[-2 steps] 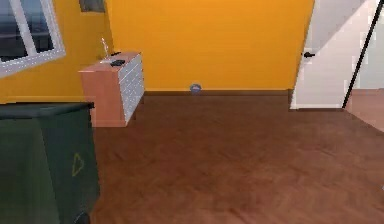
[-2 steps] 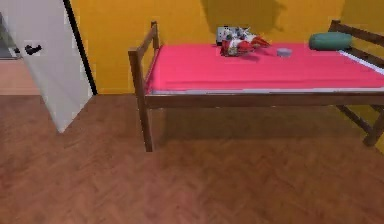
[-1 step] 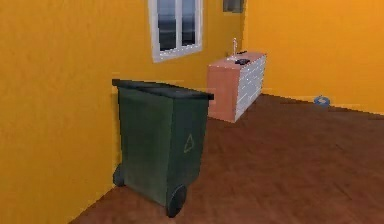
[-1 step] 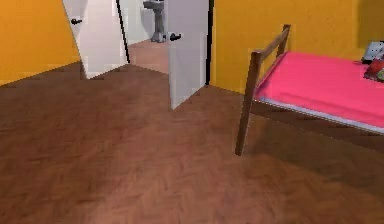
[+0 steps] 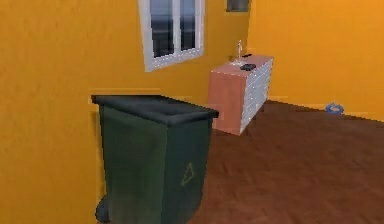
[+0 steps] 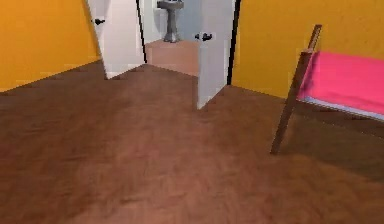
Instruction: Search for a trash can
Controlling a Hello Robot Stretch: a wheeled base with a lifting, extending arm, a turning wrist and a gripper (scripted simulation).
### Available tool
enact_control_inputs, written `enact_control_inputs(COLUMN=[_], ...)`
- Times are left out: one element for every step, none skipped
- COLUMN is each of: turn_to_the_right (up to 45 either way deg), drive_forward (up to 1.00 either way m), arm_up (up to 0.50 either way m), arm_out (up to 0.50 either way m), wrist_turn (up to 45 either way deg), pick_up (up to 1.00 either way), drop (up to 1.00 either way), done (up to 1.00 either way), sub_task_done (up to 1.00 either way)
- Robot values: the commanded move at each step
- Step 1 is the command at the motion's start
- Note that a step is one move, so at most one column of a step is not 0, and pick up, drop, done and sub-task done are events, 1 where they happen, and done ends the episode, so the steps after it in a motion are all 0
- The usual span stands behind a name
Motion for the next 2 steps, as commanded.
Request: enact_control_inputs(turn_to_the_right=[-12.0, 0.0], drive_forward=[0.0, 0.0], arm_up=[0.0, 0.0], arm_out=[0.0, 0.0], wrist_turn=[0.0, 0.0], pick_up=[0.0, 0.0], drop=[0.0, 0.0], done=[0.0, 1.0], sub_task_done=[0.0, 0.0])
